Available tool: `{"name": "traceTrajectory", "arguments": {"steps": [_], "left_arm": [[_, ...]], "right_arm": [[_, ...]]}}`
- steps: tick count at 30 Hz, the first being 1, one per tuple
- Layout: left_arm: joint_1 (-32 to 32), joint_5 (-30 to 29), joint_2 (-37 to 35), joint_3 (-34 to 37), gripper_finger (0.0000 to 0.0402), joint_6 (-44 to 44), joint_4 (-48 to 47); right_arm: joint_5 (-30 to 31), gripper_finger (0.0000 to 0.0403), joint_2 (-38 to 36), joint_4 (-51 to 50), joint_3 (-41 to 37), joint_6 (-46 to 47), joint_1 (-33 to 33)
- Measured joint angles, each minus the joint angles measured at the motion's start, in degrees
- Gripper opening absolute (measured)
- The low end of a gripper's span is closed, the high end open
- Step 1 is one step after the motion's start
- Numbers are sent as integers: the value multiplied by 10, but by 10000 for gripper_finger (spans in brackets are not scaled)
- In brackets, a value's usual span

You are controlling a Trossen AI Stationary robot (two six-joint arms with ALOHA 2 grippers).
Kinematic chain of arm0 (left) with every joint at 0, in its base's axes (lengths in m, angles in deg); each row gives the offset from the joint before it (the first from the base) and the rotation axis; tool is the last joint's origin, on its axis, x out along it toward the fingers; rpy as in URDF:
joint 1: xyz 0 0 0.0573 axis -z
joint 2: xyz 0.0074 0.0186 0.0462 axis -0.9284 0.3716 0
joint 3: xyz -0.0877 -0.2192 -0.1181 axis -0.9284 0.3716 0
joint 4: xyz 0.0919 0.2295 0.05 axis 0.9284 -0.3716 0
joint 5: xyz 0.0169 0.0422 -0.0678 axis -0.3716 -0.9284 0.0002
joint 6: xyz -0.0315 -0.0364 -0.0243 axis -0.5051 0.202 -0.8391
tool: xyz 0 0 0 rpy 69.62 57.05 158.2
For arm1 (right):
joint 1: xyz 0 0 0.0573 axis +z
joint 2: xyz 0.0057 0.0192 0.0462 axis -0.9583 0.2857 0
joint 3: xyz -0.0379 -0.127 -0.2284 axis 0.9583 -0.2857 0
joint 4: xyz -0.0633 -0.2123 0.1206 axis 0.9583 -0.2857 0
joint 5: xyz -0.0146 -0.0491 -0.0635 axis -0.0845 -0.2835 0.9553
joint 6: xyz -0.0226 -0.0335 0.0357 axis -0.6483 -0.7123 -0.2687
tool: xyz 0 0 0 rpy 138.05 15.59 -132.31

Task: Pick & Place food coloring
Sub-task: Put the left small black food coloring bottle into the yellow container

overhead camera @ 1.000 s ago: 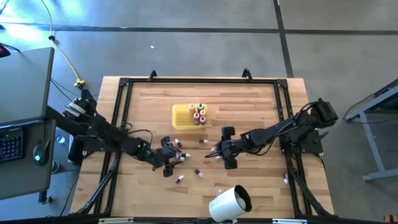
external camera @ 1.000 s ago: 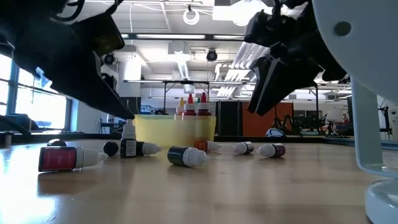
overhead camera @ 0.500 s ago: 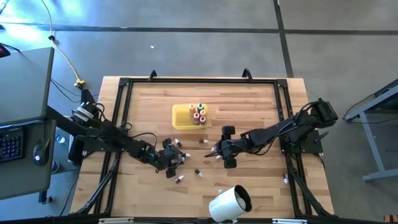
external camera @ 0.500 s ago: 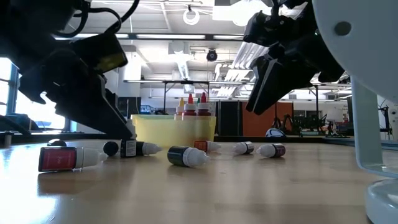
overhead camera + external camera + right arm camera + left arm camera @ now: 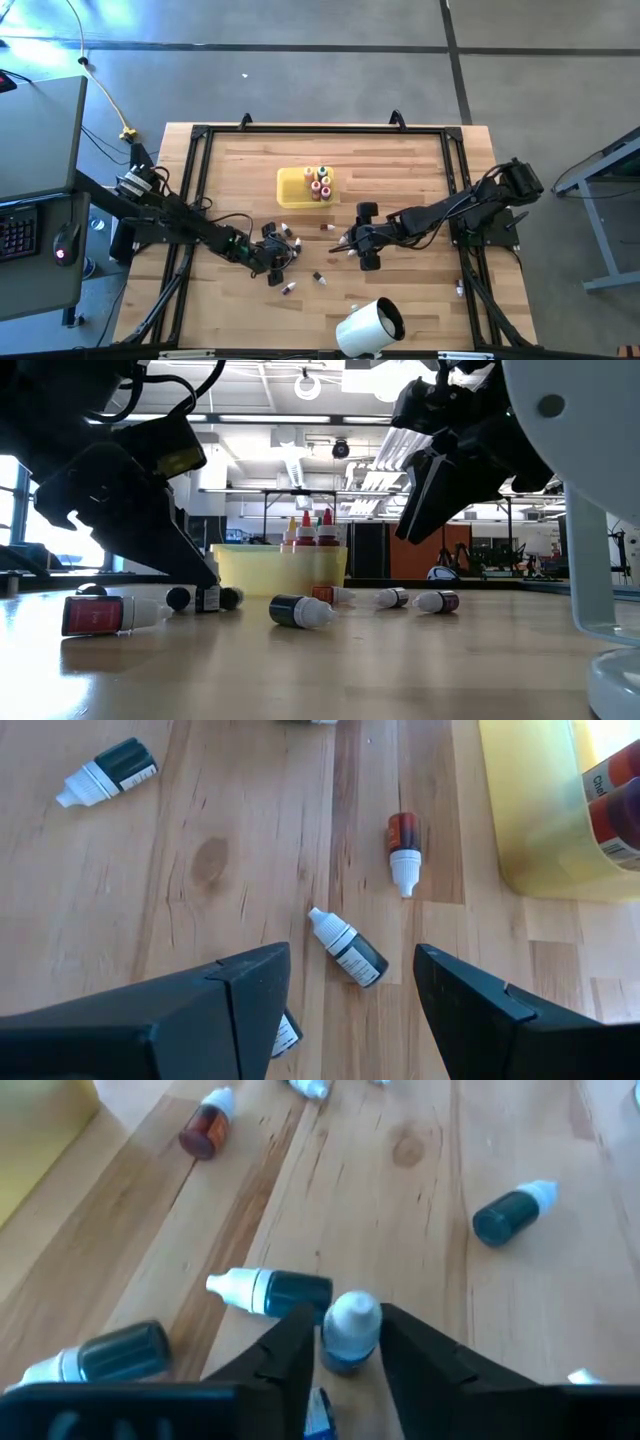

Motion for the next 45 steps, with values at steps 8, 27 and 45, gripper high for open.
{"name": "traceTrajectory", "arguments": {"steps": [8,27,45], "left_arm": [[0,-84,-16,-28,64,77,0],[-211,-119,-111,-78,65,242,-153],[-337,62,-111,-78,172,210,-168]], "right_arm": [[0,209,0,0,0,0,0],[-2,209,0,28,0,-8,-3],[-74,209,46,34,0,-92,-36]]}}
